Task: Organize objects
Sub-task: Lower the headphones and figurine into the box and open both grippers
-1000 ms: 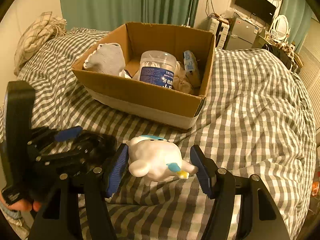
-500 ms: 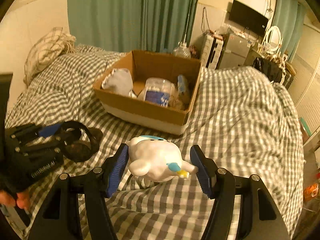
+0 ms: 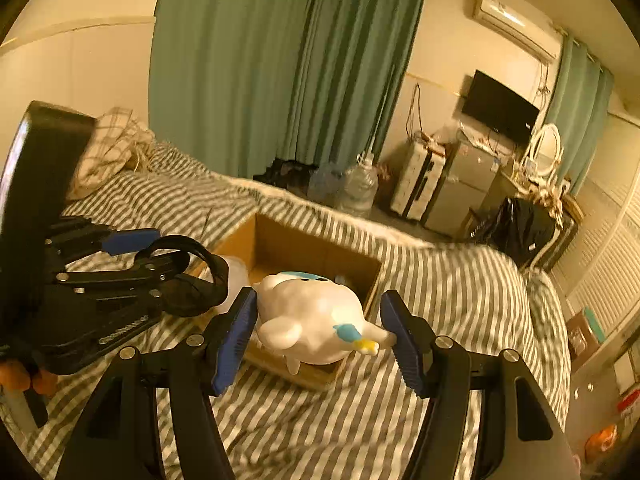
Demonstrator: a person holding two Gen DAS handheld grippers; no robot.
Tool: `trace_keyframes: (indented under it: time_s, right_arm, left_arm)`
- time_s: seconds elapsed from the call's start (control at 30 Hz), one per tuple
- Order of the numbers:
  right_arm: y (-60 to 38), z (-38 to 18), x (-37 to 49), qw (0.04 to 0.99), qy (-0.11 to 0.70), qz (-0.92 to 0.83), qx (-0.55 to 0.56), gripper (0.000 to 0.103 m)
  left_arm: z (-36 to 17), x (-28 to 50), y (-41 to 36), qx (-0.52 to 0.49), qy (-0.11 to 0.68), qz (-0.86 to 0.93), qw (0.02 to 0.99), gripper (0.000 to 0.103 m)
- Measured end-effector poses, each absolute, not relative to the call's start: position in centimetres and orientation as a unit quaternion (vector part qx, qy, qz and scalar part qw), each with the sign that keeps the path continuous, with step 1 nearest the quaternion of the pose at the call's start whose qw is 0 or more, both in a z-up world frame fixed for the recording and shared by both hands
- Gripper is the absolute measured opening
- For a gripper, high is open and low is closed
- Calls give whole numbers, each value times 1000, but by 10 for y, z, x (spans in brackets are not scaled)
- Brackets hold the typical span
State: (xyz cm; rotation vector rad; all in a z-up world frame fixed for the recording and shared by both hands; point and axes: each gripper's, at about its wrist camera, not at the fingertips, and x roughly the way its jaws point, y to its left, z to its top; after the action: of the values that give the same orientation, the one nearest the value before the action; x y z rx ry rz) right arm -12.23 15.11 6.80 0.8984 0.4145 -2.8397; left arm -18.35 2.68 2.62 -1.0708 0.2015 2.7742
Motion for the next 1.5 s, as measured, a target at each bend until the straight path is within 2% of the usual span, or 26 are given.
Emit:
trace_keyframes:
  time_s: [0.33, 0.73, 0.77, 0.8, 0.83, 0.87, 0.9, 0.97, 1.17, 1.23, 1.27, 1.33, 1.5]
  right_arm:
    - [158, 66, -215, 74, 117, -940, 313, 63]
    - [169, -14, -288, 83, 84, -921, 370, 63]
    - [173, -16, -288, 88, 74, -925, 363, 64]
    - [175, -16, -288, 94, 63, -926, 361, 64]
    - [176, -17, -290, 98, 57, -924, 364, 76]
    - [177, -16, -290, 97, 55, -924, 365, 84]
    - [178, -14, -288, 92, 56, -927, 359, 89]
    - [180, -7, -282, 82, 55, -934, 344, 89]
    - [191, 27, -249, 57, 49, -940, 332, 89]
    - [198, 44, -235, 48, 49, -944, 323, 89]
    - [200, 54, -226, 43, 47, -946, 317, 90]
    - [206, 76, -204, 34, 44, -951, 303, 94]
    - [208, 132, -144, 1, 47, -964, 262, 103]
  left_arm:
    - [8, -264, 35, -375, 63, 922, 70, 34]
    - [-61, -313, 41, -419, 51, 904, 64, 34]
    - [-62, -314, 41, -419, 47, 905, 64, 36]
    - [-63, -315, 41, -420, 42, 904, 67, 42]
    - [-63, -315, 41, -423, 36, 902, 73, 49]
    - [-62, -314, 42, -425, 34, 902, 73, 63]
    - [-60, -312, 43, -423, 34, 903, 68, 72]
    - [-53, -306, 45, -414, 38, 907, 68, 78]
    - [-14, -278, 44, -399, 32, 913, 77, 81]
    - [10, -258, 43, -381, 32, 920, 82, 87]
    - [20, -250, 43, -372, 33, 924, 82, 94]
    - [45, -231, 44, -350, 37, 933, 81, 100]
    - [104, -179, 41, -295, 41, 951, 82, 103]
